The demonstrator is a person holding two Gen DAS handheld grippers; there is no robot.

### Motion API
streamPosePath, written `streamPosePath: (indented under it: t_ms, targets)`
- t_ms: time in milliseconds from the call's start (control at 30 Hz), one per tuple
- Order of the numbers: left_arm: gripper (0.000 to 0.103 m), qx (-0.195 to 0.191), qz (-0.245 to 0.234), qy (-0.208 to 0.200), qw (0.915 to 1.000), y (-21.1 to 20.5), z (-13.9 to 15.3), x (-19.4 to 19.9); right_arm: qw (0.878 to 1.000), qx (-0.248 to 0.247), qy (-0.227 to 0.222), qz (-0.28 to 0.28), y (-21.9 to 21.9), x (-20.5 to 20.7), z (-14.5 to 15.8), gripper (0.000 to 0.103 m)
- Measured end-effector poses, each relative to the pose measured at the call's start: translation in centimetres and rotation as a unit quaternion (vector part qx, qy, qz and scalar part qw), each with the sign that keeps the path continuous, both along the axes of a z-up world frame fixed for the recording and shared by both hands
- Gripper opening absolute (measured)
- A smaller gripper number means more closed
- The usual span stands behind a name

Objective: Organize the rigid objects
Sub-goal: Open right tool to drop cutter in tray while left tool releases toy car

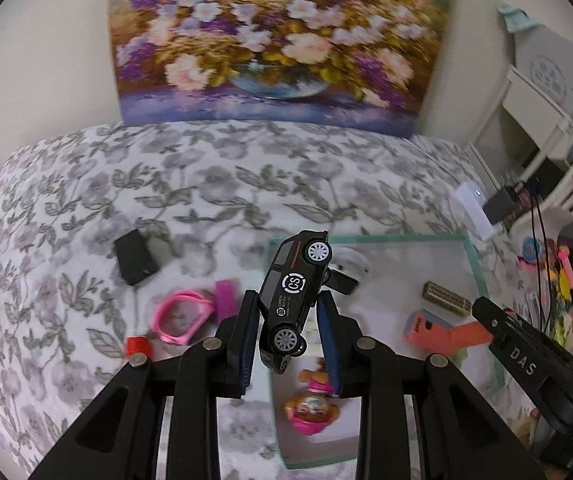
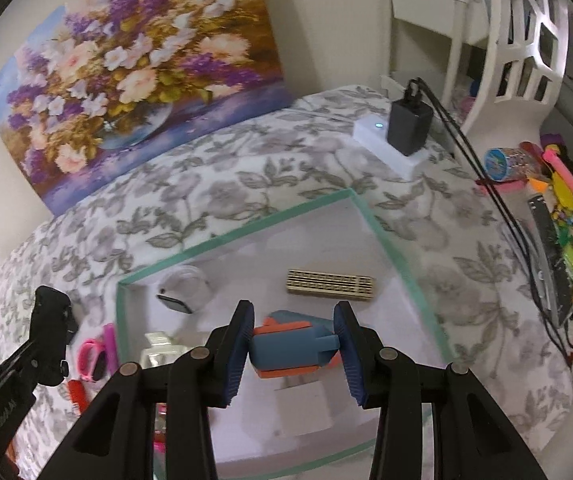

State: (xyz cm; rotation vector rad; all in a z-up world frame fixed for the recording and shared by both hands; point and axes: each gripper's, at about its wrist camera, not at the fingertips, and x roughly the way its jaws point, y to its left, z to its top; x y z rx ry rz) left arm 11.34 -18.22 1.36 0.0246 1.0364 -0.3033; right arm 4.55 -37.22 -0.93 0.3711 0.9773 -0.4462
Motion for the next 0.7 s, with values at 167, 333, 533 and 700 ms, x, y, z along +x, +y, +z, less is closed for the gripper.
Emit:
streamPosePath:
  t_ms: [167,333,533,700]
  targets:
    - [0.031,0.004,-0.029,0.008,0.9996,-2.4,-0.8,-0.6,1.0,-0.021,0.013,-0.006,-0.7,-0.3,-0.1,0.044]
    - [0.031,0.015,-0.052,0.011,0.9985,-4.3,-1.8,-1.3,0.999,-0.024,0.025,-0.007,-1.0,-0.3,-0.7,0.044]
    - [0.031,0.025,-0.061,0.02,0.9976,-5.5,-3.1,-1.4,0.999,-0.016,0.036,0.0,-1.2,0.0,-1.7,0.044]
    - [0.031,0.032,-0.066,0.023,0.997,-6.1,-4.1,-1.3,0.999,-0.01,0.042,0.007,-1.0,0.4,-2.4,0.044]
